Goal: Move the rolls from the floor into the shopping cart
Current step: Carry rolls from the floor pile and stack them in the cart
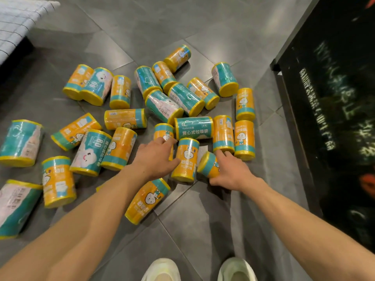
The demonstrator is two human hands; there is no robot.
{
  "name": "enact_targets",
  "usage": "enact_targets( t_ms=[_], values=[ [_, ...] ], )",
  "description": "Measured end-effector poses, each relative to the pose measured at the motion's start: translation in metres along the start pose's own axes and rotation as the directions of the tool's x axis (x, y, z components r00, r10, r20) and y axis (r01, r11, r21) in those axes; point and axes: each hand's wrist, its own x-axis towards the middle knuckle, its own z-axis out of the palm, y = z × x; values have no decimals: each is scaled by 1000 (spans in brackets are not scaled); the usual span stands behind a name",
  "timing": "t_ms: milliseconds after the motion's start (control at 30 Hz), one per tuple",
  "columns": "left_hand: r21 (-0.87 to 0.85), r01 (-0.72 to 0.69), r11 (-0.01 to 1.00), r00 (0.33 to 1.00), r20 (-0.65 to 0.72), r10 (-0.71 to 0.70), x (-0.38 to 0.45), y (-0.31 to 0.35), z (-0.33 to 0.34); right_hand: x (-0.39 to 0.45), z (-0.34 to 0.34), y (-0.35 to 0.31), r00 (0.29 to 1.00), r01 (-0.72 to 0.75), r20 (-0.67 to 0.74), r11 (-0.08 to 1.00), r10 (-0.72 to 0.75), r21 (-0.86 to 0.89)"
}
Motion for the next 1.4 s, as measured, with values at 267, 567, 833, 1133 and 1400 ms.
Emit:
enact_targets(
  t_ms=[267,567,833,1133,1400],
  values=[
    [-365,147,919,987,-2,-158,27,40,32,-34,-57,5,966,7,-130,480,223,877],
    [-350,233,907,962,-51,-267,53,77,63,-72,-95,25,979,81,-119,216,166,973],
    [-277,361,890,932,63,-358,53,74,71,-69,-82,26,967,32,-81,200,240,979],
    [-785,176,594,940,-45,-337,13,74,-3,-66,-110,-4,973,55,-83,132,217,990],
    [-983,67,173,934,1,-358,-123,87,-233,-166,-261,-92,986,21,-50,179,160,984]
  ],
)
